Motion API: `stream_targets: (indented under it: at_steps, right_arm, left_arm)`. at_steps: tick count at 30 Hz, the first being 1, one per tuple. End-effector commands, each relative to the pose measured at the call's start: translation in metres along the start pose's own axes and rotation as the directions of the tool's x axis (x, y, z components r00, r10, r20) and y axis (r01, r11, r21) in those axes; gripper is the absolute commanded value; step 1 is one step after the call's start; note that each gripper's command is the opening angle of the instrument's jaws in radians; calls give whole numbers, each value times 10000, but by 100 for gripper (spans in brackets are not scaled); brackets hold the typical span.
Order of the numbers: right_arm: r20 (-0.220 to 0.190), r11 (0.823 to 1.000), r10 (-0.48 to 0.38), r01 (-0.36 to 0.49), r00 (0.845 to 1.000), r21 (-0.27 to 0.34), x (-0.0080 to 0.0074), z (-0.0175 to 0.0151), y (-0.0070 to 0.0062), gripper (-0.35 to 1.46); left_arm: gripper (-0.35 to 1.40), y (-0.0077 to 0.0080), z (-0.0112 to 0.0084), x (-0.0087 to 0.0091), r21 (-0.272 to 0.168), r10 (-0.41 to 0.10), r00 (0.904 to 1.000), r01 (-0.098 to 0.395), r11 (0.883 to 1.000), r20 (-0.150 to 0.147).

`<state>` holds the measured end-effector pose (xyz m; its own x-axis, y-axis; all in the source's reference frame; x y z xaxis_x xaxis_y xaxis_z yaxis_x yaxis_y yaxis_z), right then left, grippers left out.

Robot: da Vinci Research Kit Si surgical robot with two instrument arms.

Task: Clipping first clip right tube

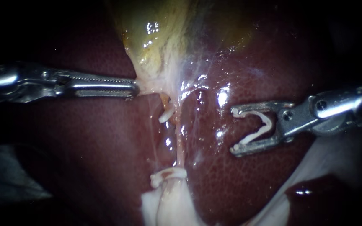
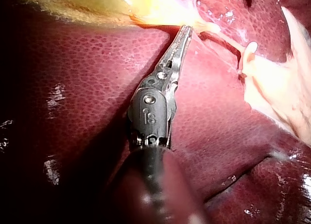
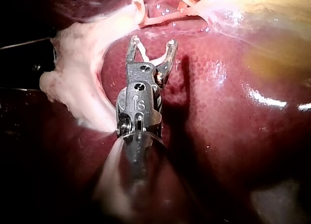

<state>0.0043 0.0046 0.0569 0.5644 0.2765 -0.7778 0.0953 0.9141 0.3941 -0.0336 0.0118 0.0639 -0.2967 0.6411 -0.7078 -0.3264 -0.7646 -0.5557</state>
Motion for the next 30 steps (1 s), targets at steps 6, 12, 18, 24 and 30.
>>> stream_targets:
  at_steps: [6, 12, 18, 24, 30]
  right_arm:
    - [3, 10000, -1, 1, 10000, -3, 0, 0, 0, 50]
    - [7, 10000, -59, 59, 10000, -4, 2, 2, -1, 50]
    - [-71, 9994, -61, 63, 10000, 330, 4, 12, -2, 49]
    - [-100, 9980, 25, -19, 9999, 626, 3, 42, -6, 48]
    - [-266, 9933, 731, -703, 9970, 922, -4, 81, -12, 49]
  left_arm:
    - [-35, 8, -39, 26, -65, -146, 9999, 145, 9999, -35]
    - [-35, 16, -66, 40, 6, -173, 9997, 173, 9999, -174]
    - [-35, 16, -65, 40, 7, -174, 9997, 174, 9998, -175]
    - [-35, 16, -66, 40, 1, -172, 9997, 172, 9999, -174]
    - [-35, 16, -66, 40, 3, -172, 9997, 172, 9999, -174]
